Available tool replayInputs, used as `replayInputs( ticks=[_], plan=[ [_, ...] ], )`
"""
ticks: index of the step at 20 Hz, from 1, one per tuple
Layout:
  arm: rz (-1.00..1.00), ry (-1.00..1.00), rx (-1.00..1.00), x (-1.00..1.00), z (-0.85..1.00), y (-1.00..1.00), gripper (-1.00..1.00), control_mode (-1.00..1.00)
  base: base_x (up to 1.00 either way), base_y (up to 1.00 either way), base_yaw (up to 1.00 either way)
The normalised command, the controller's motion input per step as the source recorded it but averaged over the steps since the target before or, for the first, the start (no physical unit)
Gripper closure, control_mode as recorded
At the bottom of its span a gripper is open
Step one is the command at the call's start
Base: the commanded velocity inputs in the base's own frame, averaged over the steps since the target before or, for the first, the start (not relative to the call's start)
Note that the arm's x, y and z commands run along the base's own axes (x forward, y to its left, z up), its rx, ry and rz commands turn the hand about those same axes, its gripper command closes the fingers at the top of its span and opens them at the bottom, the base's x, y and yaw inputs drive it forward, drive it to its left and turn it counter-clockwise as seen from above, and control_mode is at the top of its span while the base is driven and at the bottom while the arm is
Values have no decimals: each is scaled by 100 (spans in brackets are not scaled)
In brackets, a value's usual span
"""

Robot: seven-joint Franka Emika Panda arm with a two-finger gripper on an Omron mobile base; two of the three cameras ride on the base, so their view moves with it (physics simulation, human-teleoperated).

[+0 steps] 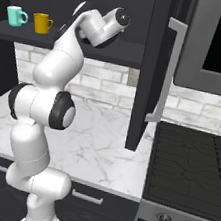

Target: Pick the mug on the counter and place it in the cabinet with the handle facing the right, like the mugs already inside.

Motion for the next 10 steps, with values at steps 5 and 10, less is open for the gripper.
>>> replayInputs(
  ticks=[5,10],
  plan=[
    [7,0,0,22,-13,0,-100,-100,0,0,0],
    [5,0,-1,4,-12,0,-100,-100,0,0,0]
  ],
)
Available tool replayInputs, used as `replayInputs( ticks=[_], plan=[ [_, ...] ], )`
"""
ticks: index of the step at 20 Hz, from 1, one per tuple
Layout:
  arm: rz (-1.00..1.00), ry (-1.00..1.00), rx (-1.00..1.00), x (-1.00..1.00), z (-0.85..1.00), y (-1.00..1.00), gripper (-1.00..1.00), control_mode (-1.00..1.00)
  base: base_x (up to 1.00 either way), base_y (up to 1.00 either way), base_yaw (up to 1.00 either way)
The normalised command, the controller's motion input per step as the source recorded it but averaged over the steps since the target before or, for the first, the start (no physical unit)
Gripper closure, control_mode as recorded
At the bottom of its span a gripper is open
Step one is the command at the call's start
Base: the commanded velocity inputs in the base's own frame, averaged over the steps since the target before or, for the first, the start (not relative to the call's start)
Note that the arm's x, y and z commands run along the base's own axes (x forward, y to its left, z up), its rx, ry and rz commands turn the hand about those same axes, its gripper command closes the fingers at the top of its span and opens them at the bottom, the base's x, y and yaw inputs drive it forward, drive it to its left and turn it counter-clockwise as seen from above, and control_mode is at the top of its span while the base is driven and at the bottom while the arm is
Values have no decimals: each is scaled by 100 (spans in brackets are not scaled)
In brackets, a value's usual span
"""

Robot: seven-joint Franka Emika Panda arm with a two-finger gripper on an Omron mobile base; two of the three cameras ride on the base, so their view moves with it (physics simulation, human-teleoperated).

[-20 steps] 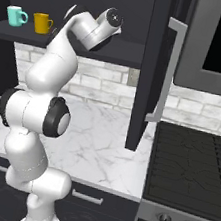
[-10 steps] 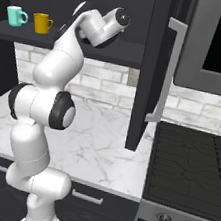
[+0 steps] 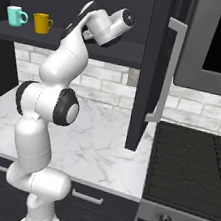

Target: Pick the mug on the counter and place it in the cabinet with the handle facing the right, like the mugs already inside.

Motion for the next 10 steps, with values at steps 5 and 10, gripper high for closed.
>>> replayInputs(
  ticks=[5,10],
  plan=[
    [4,0,-4,0,-8,0,-100,-100,0,0,0],
    [4,0,-7,-2,-6,0,-100,-100,0,0,0]
  ],
)
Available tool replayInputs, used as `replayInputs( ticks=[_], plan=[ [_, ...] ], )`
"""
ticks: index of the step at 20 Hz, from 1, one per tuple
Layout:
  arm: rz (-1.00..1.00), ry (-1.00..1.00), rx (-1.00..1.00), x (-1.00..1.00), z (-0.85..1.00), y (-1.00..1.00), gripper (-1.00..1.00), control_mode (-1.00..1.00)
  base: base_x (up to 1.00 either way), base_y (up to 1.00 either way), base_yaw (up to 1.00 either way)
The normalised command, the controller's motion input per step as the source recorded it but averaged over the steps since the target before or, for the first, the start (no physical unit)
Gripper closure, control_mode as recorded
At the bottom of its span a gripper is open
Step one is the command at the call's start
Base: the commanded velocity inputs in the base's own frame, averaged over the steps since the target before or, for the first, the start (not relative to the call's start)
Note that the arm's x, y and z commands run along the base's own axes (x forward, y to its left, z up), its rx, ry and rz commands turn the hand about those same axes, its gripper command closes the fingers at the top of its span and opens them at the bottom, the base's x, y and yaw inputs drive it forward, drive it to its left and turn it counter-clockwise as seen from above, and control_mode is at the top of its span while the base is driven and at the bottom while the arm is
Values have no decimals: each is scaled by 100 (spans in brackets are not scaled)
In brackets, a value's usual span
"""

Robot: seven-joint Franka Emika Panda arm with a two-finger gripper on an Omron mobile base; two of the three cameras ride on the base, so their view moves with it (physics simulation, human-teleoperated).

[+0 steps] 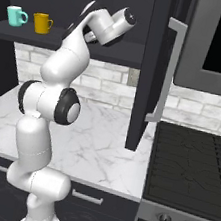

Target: Pick the mug on the counter and place it in the cabinet with the handle facing the right, like the mugs already inside.

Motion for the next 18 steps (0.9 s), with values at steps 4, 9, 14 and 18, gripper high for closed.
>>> replayInputs(
  ticks=[4,9,14,18],
  plan=[
    [1,0,-11,-15,0,0,-100,-100,0,0,0],
    [0,-3,-12,-19,0,-10,-100,-100,0,0,0],
    [0,-7,-8,-13,0,-26,-100,-100,0,0,0],
    [0,-5,0,-3,-22,-28,-100,-100,0,0,0]
  ],
)
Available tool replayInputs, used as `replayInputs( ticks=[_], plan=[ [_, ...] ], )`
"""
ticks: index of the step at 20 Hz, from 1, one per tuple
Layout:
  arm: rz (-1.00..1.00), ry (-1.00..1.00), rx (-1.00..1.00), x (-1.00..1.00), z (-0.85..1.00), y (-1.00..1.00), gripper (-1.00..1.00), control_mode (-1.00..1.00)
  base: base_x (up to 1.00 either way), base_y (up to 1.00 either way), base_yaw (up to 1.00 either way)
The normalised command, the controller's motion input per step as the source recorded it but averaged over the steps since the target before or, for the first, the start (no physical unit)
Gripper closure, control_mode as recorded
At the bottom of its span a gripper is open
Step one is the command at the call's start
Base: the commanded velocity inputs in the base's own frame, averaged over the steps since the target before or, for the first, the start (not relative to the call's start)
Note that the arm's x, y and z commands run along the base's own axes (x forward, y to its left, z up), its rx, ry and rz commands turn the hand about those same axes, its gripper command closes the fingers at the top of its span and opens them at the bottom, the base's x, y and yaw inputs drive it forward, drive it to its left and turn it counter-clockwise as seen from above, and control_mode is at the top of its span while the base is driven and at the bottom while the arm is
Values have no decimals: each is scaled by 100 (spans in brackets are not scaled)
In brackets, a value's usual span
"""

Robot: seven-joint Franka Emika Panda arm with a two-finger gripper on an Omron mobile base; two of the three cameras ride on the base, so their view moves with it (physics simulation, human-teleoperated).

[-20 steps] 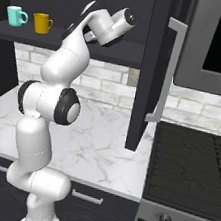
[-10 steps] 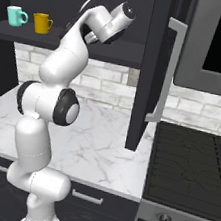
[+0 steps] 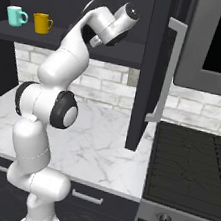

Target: Pick the mug on the counter and place it in the cabinet with the handle facing the right, like the mugs already inside.

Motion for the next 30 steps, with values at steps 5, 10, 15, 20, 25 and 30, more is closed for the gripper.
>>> replayInputs(
  ticks=[5,10,15,20,25,30],
  plan=[
    [0,-9,0,-28,-19,-8,-100,-100,0,0,0],
    [0,-18,0,-76,0,0,-100,-100,0,0,0],
    [0,-22,0,-93,2,2,-100,-100,0,0,0],
    [0,-20,0,-88,0,7,-100,-100,0,0,0],
    [0,-17,0,-85,0,19,-100,-100,0,0,0],
    [0,-11,-1,-79,-6,27,-100,-100,0,0,0]
  ],
)
